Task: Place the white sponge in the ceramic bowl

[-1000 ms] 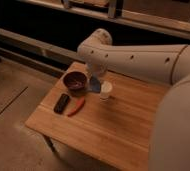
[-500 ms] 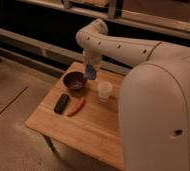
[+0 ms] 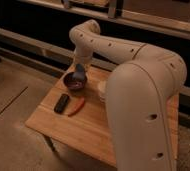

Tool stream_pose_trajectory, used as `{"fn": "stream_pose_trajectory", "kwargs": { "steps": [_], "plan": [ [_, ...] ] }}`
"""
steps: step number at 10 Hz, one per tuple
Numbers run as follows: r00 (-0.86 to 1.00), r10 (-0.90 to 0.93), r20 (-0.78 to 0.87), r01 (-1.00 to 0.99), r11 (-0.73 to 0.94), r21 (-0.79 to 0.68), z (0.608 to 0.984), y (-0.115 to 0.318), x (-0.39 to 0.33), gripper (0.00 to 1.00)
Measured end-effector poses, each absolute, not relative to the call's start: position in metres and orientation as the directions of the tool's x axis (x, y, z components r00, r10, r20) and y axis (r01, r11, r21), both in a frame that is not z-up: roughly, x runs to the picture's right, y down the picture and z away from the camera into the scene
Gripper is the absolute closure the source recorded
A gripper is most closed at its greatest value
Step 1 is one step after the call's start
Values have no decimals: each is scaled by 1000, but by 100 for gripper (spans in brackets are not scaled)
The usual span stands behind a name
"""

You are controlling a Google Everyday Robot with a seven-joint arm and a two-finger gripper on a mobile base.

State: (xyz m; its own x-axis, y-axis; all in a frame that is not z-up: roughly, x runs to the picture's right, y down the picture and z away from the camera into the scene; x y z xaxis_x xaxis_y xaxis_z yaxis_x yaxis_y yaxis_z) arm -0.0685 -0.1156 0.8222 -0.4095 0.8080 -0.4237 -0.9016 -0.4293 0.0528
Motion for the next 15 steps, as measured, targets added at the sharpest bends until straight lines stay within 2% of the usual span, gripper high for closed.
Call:
{"fn": "stream_pose_trajectory", "kwargs": {
  "steps": [5, 11, 15],
  "plan": [
    [-397, 805, -441, -917, -374, 141, 855, -111, -62, 100],
    [-362, 804, -471, -932, -321, 168, 880, -116, -95, 100],
    [-397, 751, -528, -915, -373, 157, 895, -101, -110, 100]
  ]
}}
